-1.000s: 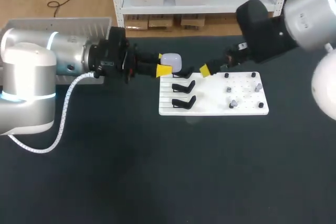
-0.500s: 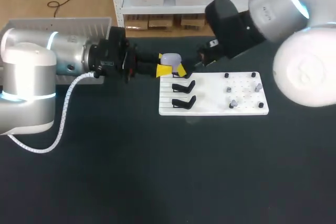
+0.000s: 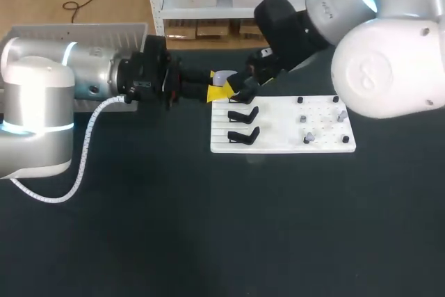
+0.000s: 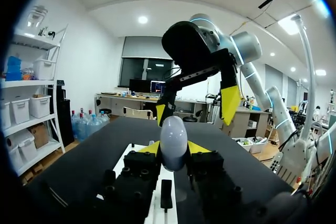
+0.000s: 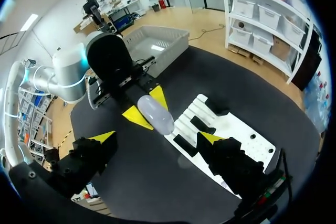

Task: Pick up each earbud case from the left stands, insert the matching earbuds, close the lid, and place the case in the box.

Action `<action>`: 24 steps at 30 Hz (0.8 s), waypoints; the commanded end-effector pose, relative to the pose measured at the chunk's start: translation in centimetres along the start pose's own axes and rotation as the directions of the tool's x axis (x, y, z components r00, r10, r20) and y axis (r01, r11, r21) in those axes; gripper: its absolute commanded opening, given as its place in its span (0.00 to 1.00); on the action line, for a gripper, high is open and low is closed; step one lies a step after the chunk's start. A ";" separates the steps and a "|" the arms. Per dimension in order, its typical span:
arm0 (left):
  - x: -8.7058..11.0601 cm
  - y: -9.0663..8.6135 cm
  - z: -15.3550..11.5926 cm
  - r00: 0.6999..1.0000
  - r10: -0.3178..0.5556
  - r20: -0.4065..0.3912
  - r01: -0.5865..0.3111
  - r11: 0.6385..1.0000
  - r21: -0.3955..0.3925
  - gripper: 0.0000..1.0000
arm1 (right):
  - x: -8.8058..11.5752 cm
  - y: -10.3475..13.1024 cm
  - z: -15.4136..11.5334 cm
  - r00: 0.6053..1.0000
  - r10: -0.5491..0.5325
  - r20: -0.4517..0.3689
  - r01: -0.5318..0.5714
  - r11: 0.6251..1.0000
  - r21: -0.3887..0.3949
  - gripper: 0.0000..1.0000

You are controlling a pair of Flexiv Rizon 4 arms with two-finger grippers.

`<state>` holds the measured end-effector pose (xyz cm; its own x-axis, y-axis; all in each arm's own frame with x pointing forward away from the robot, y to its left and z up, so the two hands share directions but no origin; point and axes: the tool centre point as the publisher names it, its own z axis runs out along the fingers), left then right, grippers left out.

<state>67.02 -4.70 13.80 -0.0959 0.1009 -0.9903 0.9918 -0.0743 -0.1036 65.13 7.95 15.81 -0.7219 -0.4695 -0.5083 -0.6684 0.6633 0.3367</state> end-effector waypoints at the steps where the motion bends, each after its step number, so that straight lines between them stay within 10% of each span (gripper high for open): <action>1: 0.1 0.0 0.0 1.000 0.001 0.001 -0.001 1.000 0.000 0.00 | -0.4 -0.3 0.5 1.000 0.007 -0.009 -0.007 1.000 0.013 1.00; 24: 0.1 0.0 0.0 1.000 0.001 0.001 -0.001 1.000 0.000 0.00 | -0.8 -2.3 1.0 0.998 0.059 -0.006 -0.059 0.997 0.058 1.00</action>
<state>67.02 -4.71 13.80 -0.0960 0.1009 -0.9903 0.9918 -0.0743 -0.1037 67.39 7.34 14.67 -0.7605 -0.4365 -0.4808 -0.6174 0.7154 0.3271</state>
